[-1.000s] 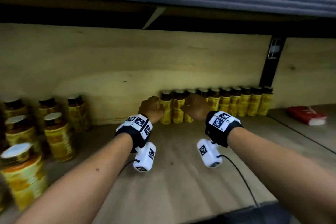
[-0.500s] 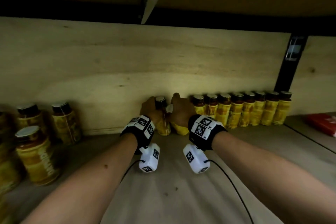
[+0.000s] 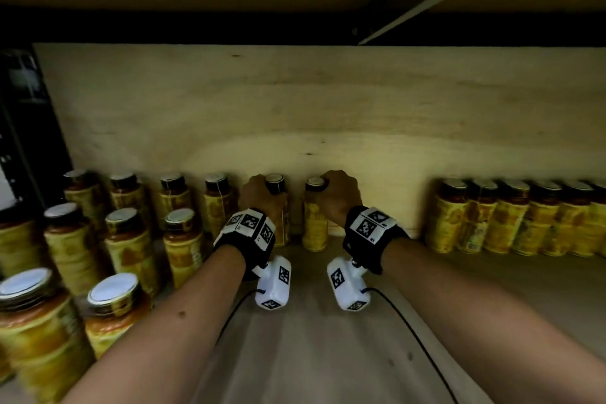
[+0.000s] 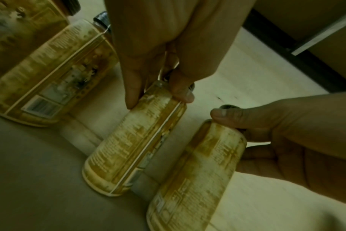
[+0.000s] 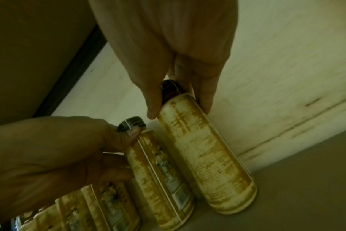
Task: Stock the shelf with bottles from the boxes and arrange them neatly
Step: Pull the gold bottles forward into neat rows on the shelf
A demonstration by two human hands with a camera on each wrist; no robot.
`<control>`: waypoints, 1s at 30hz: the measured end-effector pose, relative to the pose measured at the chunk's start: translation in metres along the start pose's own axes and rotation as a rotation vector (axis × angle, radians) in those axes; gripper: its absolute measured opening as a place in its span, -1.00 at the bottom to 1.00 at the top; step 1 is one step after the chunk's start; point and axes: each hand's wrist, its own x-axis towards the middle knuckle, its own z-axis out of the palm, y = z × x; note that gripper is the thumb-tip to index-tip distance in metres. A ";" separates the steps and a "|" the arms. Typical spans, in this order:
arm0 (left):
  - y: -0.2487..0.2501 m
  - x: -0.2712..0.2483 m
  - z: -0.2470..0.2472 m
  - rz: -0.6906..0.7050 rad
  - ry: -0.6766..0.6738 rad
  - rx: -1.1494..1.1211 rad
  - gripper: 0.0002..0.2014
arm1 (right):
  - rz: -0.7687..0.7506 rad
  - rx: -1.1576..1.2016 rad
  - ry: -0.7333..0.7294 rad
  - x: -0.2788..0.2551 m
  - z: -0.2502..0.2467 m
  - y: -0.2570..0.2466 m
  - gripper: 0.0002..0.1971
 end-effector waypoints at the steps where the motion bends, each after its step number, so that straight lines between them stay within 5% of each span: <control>1: -0.001 0.000 0.000 0.014 0.005 -0.003 -0.55 | 0.011 -0.003 0.008 0.003 0.001 0.001 -0.62; 11: 0.007 -0.005 -0.004 0.003 -0.094 0.040 -0.42 | 0.036 -0.194 0.045 0.000 -0.009 0.006 -0.40; 14: 0.021 -0.011 -0.011 0.086 -0.106 0.106 -0.27 | 0.043 -0.129 -0.010 -0.008 -0.017 0.001 -0.35; 18: 0.060 -0.028 -0.006 0.289 -0.099 0.027 -0.39 | -0.008 -0.249 0.080 -0.025 -0.071 0.018 -0.36; 25: 0.128 -0.059 0.084 0.433 -0.367 -0.042 -0.58 | 0.200 -0.424 0.177 -0.044 -0.187 0.102 -0.43; 30: 0.157 -0.069 0.141 0.367 -0.543 -0.147 -0.56 | 0.047 -0.629 0.090 -0.053 -0.201 0.139 -0.50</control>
